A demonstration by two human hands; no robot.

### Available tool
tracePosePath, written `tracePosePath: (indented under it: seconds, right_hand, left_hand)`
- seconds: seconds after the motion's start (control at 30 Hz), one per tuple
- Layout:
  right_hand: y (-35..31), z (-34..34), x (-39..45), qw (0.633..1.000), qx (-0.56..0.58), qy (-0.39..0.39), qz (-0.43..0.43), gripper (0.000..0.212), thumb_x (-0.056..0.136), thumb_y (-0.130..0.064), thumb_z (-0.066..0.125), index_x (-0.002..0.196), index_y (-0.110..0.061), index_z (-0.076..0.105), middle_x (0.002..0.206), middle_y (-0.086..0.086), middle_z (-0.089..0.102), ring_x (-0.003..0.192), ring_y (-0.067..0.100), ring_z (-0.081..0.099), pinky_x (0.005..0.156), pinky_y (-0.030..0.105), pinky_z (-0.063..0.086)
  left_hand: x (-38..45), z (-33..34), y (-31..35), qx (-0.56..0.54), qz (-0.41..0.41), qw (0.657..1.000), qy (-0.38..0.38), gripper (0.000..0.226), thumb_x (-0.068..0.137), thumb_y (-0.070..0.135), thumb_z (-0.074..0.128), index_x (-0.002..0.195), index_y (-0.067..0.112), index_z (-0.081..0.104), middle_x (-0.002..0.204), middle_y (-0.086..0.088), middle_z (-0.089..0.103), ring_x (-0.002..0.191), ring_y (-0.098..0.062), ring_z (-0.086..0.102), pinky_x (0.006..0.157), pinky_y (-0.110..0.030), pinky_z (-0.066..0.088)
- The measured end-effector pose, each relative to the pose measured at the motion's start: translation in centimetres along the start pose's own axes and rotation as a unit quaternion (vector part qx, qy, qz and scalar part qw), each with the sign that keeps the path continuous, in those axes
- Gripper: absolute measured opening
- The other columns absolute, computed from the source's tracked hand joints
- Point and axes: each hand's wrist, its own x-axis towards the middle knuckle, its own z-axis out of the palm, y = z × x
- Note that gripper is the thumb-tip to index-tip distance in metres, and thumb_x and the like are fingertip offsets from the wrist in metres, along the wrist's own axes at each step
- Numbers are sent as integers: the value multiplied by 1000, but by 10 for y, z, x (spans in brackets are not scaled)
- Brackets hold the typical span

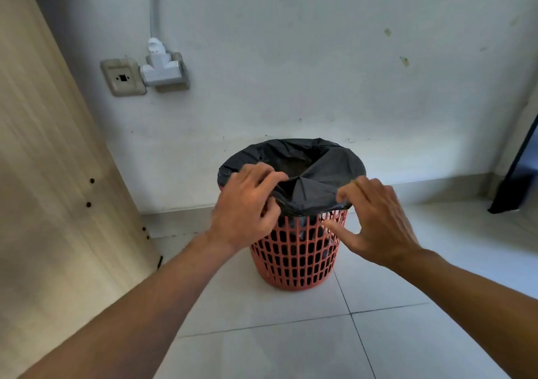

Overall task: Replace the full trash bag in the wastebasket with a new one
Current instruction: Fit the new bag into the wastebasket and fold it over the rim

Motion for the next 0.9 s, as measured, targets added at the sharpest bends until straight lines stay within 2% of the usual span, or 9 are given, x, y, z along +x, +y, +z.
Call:
tracePosePath:
  seconds: [0.1, 0.2, 0.27, 0.33, 0.47, 0.6, 0.7, 0.8, 0.9]
  right_hand:
    - [-20, 10, 13, 999, -11, -36, -35, 54, 75, -62, 60, 109, -21, 54, 100, -1, 49, 87, 17, 44, 74, 31, 39]
    - [-38, 24, 18, 999, -22, -27, -3, 41, 75, -43, 76, 109, -26, 60, 100, -1, 50, 89, 20, 48, 74, 36, 43]
    - [-42, 27, 21, 999, -14, 1, 33, 31, 73, -27, 80, 101, -25, 65, 96, 0, 51, 88, 22, 49, 72, 37, 42]
    - [-37, 26, 19, 999, -17, 5, 38, 26, 75, -25, 79, 97, -24, 66, 95, 0, 52, 88, 23, 50, 73, 37, 42]
    - [-18, 18, 15, 998, -32, -1, 48, 31, 75, -24, 81, 100, -22, 64, 97, 0, 53, 89, 23, 51, 75, 37, 42]
    - [-17, 14, 12, 996, -34, -20, -79, 50, 74, -39, 77, 113, -20, 53, 105, 5, 53, 93, 24, 53, 76, 38, 45]
    - [-28, 15, 22, 994, -13, -12, -105, 36, 81, -43, 69, 104, -20, 55, 96, 0, 56, 85, 19, 50, 70, 34, 41]
    - [-30, 16, 31, 997, 33, 1, -75, 28, 77, -33, 79, 89, -17, 60, 83, -3, 57, 76, 18, 50, 64, 30, 44]
    - [-24, 14, 32, 995, 64, -5, -76, 26, 73, -30, 80, 85, -15, 63, 81, -2, 59, 74, 16, 50, 64, 24, 40]
  left_hand:
    - [-12, -4, -25, 25, -117, 988, -98, 56, 83, 48, 29, 123, 24, 62, 123, 4, 55, 123, -16, 42, 103, -39, 35]
    - [-22, -1, -33, 20, -134, 986, -102, 53, 88, 58, 30, 109, 26, 65, 111, 8, 61, 113, -15, 50, 103, -36, 32]
    - [-22, 0, -35, -6, -125, 989, -76, 37, 90, 55, 46, 104, 25, 62, 104, 7, 60, 103, -14, 51, 97, -34, 38]
    - [-20, 2, -33, -35, -107, 992, -48, 28, 88, 50, 58, 98, 24, 60, 98, 7, 57, 95, -12, 48, 84, -29, 43]
    - [-15, 8, -16, -21, -55, 998, -3, 32, 87, 51, 56, 89, 19, 61, 87, 7, 57, 81, -10, 48, 67, -25, 45]
    - [-10, 18, 7, 68, -43, 996, 45, 43, 89, 58, 43, 82, 19, 60, 77, 6, 57, 67, -10, 54, 54, -24, 44]
    - [-6, 22, 16, 38, -36, 998, 46, 37, 91, 53, 48, 83, 18, 57, 78, 5, 54, 62, -9, 52, 47, -23, 44]
    - [-8, 20, 14, -14, -5, 999, 35, 27, 91, 41, 57, 88, 14, 60, 85, 2, 55, 64, -10, 54, 49, -21, 46]
    - [-15, 15, 4, -37, 26, 999, -1, 22, 87, 31, 65, 100, 13, 61, 96, 1, 57, 79, -14, 59, 65, -23, 53]
